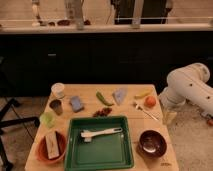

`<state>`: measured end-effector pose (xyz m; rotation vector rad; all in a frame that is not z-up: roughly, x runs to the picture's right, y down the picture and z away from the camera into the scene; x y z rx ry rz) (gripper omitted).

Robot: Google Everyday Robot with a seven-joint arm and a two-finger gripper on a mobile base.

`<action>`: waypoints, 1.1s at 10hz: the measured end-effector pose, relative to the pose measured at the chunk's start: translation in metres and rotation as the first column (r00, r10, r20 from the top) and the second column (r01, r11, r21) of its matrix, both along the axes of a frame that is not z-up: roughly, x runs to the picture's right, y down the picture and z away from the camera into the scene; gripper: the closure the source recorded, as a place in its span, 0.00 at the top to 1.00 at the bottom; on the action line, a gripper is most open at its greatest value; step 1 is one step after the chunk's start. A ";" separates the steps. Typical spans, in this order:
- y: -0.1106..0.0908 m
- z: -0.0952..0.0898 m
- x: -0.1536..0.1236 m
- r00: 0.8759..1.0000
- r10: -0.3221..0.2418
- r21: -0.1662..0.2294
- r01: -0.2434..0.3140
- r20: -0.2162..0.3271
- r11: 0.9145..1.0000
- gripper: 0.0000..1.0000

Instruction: Place brush in purple bowl

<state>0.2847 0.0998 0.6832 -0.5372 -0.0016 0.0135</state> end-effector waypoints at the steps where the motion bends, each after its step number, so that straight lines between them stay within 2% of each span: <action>1: -0.013 0.007 -0.012 0.998 -0.033 0.013 0.033 0.044 0.999 0.80; 2: -0.020 0.012 -0.024 0.995 -0.057 0.017 0.055 0.085 0.998 0.80; 4: -0.027 0.024 -0.039 0.971 -0.137 -0.006 0.141 0.195 0.990 0.80; 5: -0.025 0.034 -0.047 0.960 -0.157 -0.031 0.168 0.233 0.985 0.80; 7: -0.015 0.049 -0.061 0.954 -0.154 -0.064 0.176 0.256 0.982 0.80; 10: 0.022 0.067 -0.079 0.955 -0.152 -0.101 0.183 0.255 0.978 0.80; 11: 0.037 0.071 -0.090 0.951 -0.166 -0.118 0.203 0.262 0.972 0.80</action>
